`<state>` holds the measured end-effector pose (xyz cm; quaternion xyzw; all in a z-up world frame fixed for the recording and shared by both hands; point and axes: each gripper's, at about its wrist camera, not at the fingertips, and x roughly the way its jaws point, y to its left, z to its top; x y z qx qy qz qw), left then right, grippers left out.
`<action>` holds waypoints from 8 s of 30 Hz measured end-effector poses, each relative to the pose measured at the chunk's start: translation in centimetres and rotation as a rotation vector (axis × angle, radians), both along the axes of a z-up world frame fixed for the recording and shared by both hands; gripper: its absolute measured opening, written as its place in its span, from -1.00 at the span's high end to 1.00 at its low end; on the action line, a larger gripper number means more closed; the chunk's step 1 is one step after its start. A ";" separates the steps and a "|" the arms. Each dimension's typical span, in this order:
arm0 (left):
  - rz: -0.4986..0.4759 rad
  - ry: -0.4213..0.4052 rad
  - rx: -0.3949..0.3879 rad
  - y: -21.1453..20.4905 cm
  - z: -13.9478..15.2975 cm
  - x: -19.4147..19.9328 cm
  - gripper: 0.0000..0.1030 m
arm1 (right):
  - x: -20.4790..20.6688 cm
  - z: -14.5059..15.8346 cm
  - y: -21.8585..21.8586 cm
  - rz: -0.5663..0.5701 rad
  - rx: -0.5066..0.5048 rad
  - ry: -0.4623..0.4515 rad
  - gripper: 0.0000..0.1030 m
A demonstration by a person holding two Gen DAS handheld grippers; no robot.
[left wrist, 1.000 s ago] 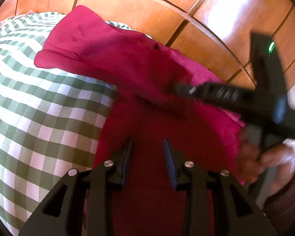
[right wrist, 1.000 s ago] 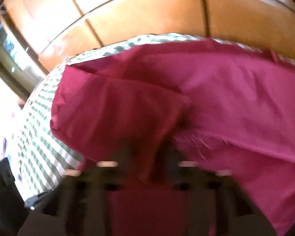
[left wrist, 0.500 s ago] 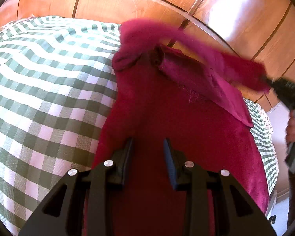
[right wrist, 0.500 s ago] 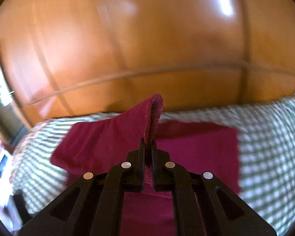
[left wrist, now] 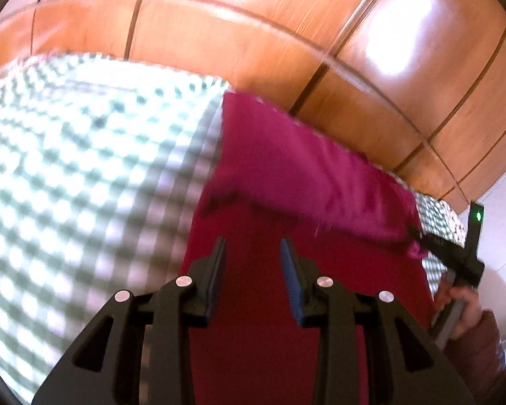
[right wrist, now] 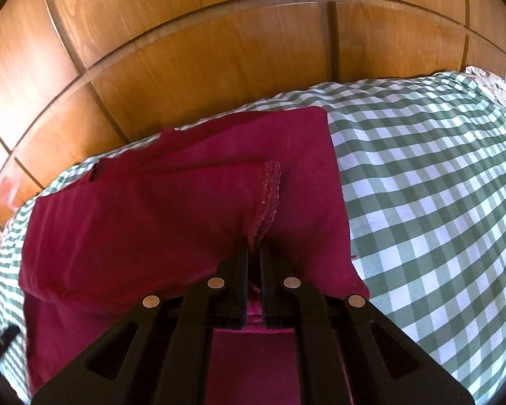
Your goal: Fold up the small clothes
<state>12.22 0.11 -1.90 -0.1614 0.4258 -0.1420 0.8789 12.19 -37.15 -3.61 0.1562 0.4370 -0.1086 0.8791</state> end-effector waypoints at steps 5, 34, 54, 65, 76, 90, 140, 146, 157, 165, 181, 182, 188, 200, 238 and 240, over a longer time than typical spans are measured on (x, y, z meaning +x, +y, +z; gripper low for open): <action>-0.042 -0.061 0.035 -2.4 1.6 3.4 0.39 | -0.6 1.8 -0.3 0.002 -0.016 -0.006 0.61; 0.042 0.174 -0.227 0.6 -3.8 16.6 0.51 | 0.0 -0.7 3.9 0.105 -0.107 -0.068 0.43; 0.107 -0.081 0.320 -5.0 -0.5 10.0 0.36 | 0.5 -1.0 5.1 0.113 -0.228 -0.049 0.42; 0.045 -0.071 0.388 -6.4 -1.3 6.2 0.23 | 0.5 -1.1 5.1 0.112 -0.219 -0.051 0.42; 0.070 -0.102 0.332 -4.1 1.4 -2.0 0.01 | 0.6 -0.5 5.4 0.101 -0.237 -0.034 0.01; 0.073 -0.040 0.320 -1.0 -0.6 -8.5 -0.04 | -5.9 0.8 6.9 0.099 -0.188 0.011 -0.79; -0.080 0.073 -0.155 2.8 1.2 -1.0 0.43 | -10.6 3.8 -2.4 0.072 0.284 -0.038 -0.25; -0.027 0.091 -0.124 6.1 -0.4 -1.8 0.11 | -12.2 4.1 -5.3 -0.012 0.316 -0.105 -0.81; -0.131 0.119 -0.045 3.9 -4.1 -5.2 0.55 | -14.3 -0.3 -2.6 0.035 0.198 -0.011 0.14; -0.152 0.110 -0.037 5.5 -2.9 -7.3 0.77 | -15.2 1.4 -1.5 0.097 0.188 0.001 0.64; -0.187 0.167 -0.126 8.9 -2.7 -16.7 0.30 | -26.8 2.7 -1.3 0.194 0.195 0.150 0.01; -0.177 0.155 -0.120 9.0 -2.3 -16.2 0.29 | -26.4 3.1 -1.7 0.174 0.197 0.125 -0.22; -0.146 0.080 -0.002 7.0 -0.8 -12.6 0.28 | -23.2 4.3 -2.7 0.093 0.147 0.038 -0.23; -0.214 0.012 0.070 3.7 0.3 -10.1 0.87 | -19.2 3.3 -1.3 0.107 0.042 0.052 0.84; -0.041 0.027 0.359 -3.0 -1.8 8.9 0.60 | -0.2 -0.4 -5.0 -0.049 -0.105 0.063 0.74; -0.018 0.015 0.337 -2.1 -0.8 7.9 0.44 | -0.6 0.3 -4.9 -0.052 -0.115 0.055 0.37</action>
